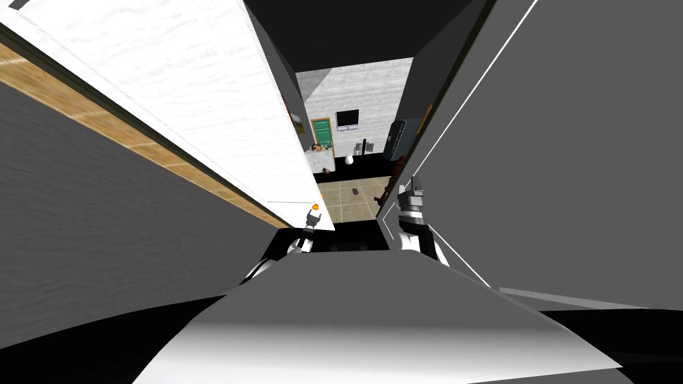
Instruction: Pull the door open
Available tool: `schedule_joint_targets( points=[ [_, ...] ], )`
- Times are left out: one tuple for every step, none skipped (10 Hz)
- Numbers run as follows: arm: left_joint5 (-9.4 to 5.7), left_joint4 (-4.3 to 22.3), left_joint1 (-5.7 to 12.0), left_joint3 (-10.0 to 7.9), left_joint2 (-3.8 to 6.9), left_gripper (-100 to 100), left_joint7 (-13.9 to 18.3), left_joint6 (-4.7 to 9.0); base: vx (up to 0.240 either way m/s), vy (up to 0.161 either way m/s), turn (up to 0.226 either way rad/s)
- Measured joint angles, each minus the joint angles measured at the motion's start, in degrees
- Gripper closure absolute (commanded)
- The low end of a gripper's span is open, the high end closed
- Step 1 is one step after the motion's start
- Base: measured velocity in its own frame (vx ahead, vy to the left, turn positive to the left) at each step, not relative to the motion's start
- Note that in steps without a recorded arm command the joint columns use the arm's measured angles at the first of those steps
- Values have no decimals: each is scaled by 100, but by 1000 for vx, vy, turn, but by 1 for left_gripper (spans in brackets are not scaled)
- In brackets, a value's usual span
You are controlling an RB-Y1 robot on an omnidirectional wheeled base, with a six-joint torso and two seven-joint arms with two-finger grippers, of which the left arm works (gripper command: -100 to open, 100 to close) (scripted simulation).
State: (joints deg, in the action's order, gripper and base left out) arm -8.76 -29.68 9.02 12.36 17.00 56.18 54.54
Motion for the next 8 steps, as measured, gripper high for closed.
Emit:
schedule_joint_targets(
  points=[
    [-23, -10, 0, 13, -3, -100, 135, -9, -47, 25, -11],
    [-58, 19, 28, 34, -13, -100, 292, -14, -38, 22, -8],
    [-77, -3, 22, 44, -14, -100, 403, -30, -46, 23, -10],
    [-111, -13, 28, 64, -20, -100, 551, -50, -64, 36, -19],
    [-159, -21, 41, 91, -31, -100, 715, -75, -47, 33, -8],
    [-182, -38, 39, 103, -33, -100, 845, -96, -44, 35, -9],
    [-217, -18, 61, 124, -44, -100, 997, -104, -36, 25, -7],
    [-236, -20, 66, 135, -46, -100, 1109, -112, -39, 22, -6]
  ],
)
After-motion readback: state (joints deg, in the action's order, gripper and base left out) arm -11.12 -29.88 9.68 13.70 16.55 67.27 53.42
